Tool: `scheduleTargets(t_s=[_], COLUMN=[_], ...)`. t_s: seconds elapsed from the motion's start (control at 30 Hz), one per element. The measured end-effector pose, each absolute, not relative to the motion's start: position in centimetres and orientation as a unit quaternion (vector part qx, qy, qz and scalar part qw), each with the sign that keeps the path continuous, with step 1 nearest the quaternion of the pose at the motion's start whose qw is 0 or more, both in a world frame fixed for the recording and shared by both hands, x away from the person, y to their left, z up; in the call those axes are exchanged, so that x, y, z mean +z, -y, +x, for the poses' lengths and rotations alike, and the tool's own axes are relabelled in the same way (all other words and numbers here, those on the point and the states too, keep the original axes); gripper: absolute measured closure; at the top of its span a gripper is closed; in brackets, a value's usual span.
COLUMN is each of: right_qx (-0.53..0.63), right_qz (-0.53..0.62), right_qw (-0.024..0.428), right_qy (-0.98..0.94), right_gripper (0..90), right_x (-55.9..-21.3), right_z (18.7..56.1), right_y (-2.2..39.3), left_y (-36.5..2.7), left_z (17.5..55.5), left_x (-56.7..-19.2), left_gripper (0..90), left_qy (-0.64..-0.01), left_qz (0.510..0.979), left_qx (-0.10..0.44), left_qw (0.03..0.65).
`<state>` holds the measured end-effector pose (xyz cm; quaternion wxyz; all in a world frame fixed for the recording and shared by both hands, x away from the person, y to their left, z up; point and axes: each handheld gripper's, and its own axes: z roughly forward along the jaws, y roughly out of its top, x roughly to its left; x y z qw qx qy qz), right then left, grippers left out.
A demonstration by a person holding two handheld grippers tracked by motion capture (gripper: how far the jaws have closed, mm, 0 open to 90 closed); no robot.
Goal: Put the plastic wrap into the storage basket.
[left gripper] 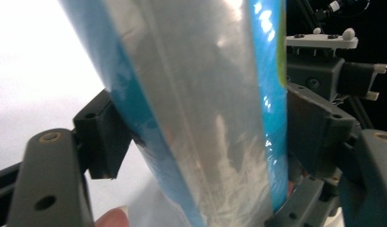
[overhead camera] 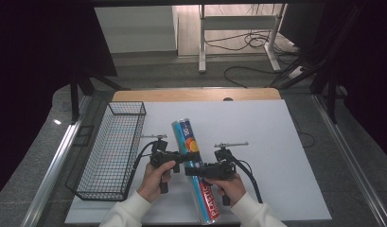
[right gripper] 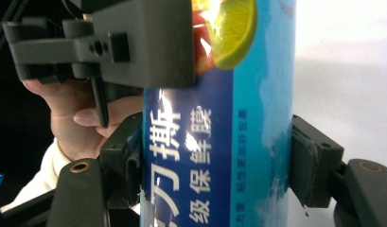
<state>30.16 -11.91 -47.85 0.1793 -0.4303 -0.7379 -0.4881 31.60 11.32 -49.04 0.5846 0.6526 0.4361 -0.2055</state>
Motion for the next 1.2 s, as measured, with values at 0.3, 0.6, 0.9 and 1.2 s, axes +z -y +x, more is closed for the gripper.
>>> scheduleTargets(t_s=[0.3,0.6,0.9,1.2], right_qx=[-0.512,-0.546,-0.557,-0.538], right_qz=[-0.417,-0.381,-0.396,-0.444], right_qw=[0.177,0.181,0.097,0.053], right_qy=[0.730,0.724,0.724,0.714], right_gripper=[30.4,13.8,13.1,13.8], right_x=[-47.6,-46.2,-44.5,-46.0], right_z=[30.0,29.5,29.2,29.3], right_y=[11.6,12.5,18.9,24.5], left_y=[-12.2,-14.0,-16.7,-17.4], left_z=[31.4,31.1,30.7,30.7], left_x=[-48.4,-47.1,-45.9,-45.0], left_gripper=[31.1,31.8,31.8,31.9], left_qy=[-0.437,-0.432,-0.435,-0.442], left_qz=[0.635,0.610,0.594,0.594], left_qx=[-0.222,-0.227,-0.209,-0.201], left_qw=[0.597,0.624,0.644,0.641])
